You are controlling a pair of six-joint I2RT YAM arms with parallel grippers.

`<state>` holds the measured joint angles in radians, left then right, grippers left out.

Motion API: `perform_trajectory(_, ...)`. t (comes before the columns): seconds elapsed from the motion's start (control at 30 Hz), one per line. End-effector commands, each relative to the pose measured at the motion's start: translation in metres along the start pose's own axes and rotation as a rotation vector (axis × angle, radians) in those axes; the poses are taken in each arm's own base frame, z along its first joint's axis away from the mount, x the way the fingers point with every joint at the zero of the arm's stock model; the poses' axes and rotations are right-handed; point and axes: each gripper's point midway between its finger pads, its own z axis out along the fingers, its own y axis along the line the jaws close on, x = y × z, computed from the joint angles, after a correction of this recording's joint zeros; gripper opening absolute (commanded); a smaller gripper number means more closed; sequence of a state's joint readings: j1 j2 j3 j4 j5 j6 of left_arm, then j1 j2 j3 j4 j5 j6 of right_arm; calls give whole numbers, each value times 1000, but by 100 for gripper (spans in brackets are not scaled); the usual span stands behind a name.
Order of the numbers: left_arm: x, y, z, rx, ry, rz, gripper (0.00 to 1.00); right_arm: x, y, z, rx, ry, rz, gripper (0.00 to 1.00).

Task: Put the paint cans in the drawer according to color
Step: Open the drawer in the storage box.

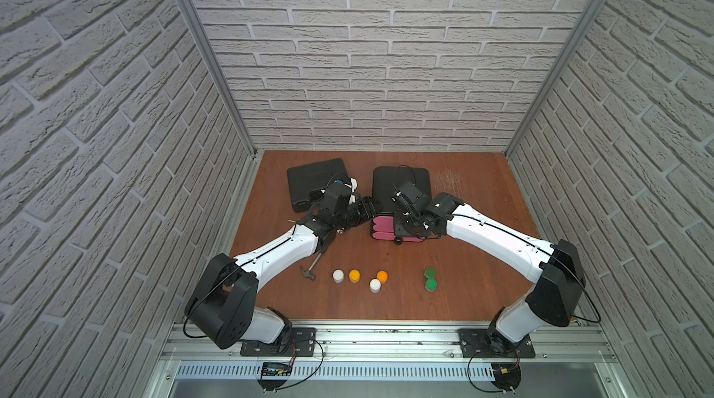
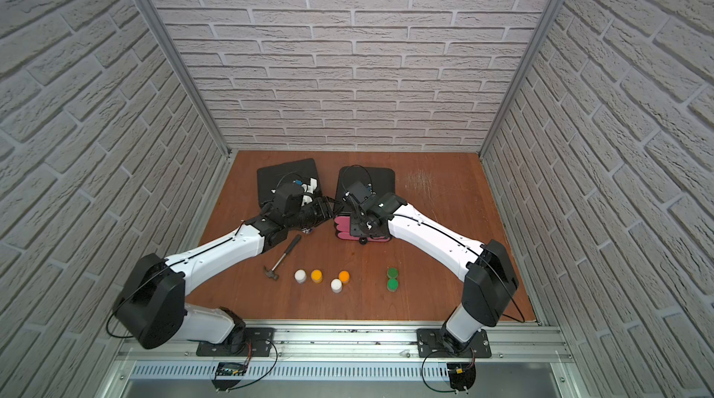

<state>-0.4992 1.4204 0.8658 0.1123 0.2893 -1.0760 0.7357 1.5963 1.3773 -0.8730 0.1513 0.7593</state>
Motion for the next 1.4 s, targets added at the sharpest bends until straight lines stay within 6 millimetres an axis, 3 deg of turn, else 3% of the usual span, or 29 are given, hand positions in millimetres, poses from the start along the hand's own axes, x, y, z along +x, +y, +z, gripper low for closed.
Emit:
perform_trajectory(0.0,10,6,9,-30,33,3,61,2,9,-18,-75,-13,-9,16)
perform_trajectory(0.57,10,6,11,-30,38,4,61,29,10,-31,-100,19,-36,15)
perform_trajectory(1.13,9,6,11,-33,37,2,62,43,10,-39,-91,26,-43,19)
perform_trajectory(1.23,10,6,11,-32,38,3,62,47,10,-39,-89,35,-45,23)
perform_trajectory(1.37,9,6,10,-33,36,3,63,43,10,-42,-94,17,-49,39)
